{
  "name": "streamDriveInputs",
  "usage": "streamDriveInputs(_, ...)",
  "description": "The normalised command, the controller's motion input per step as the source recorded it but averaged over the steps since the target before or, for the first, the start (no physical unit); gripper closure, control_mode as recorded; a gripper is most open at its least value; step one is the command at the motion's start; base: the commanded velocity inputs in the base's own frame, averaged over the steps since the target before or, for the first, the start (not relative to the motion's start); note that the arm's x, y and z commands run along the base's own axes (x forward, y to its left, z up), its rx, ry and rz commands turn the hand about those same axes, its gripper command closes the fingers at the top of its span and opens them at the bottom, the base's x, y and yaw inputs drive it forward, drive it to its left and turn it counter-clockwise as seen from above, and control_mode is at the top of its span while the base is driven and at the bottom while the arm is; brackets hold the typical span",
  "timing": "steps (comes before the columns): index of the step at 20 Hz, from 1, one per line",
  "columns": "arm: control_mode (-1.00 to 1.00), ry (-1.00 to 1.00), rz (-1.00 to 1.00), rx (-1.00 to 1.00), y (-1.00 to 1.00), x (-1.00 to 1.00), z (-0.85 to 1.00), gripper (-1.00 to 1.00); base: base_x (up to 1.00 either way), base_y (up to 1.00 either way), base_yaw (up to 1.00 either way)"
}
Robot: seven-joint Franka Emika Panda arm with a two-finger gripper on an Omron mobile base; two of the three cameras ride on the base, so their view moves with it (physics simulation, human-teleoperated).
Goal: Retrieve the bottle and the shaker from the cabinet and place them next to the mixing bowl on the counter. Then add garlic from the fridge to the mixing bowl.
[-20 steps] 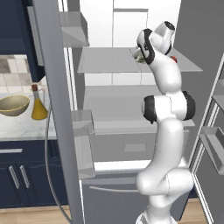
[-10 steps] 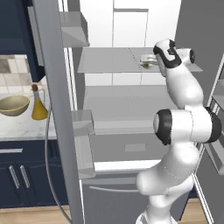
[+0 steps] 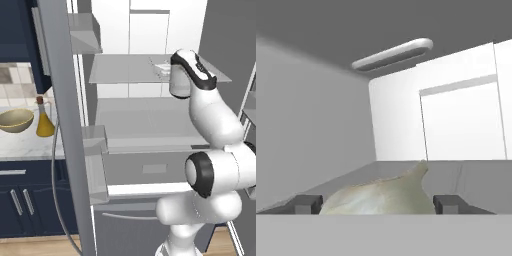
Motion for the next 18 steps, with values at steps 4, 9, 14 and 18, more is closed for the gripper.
streamDriveInputs(4,-1.0,0.2,-0.21,-0.2,-0.73,-1.0,-0.02,1.0,0.0,0.0,0.0)
streamDriveInputs(9,-1.0,0.33,-0.15,-0.2,-0.55,-1.0,0.01,1.0,0.0,0.0,0.0)
streamDriveInputs(14,-1.0,0.37,-0.02,-0.17,-0.24,-1.0,0.02,1.0,0.0,0.0,0.0)
streamDriveInputs(18,-1.0,0.29,0.0,-0.11,-0.03,-1.0,0.0,1.0,0.0,0.0,0.0)
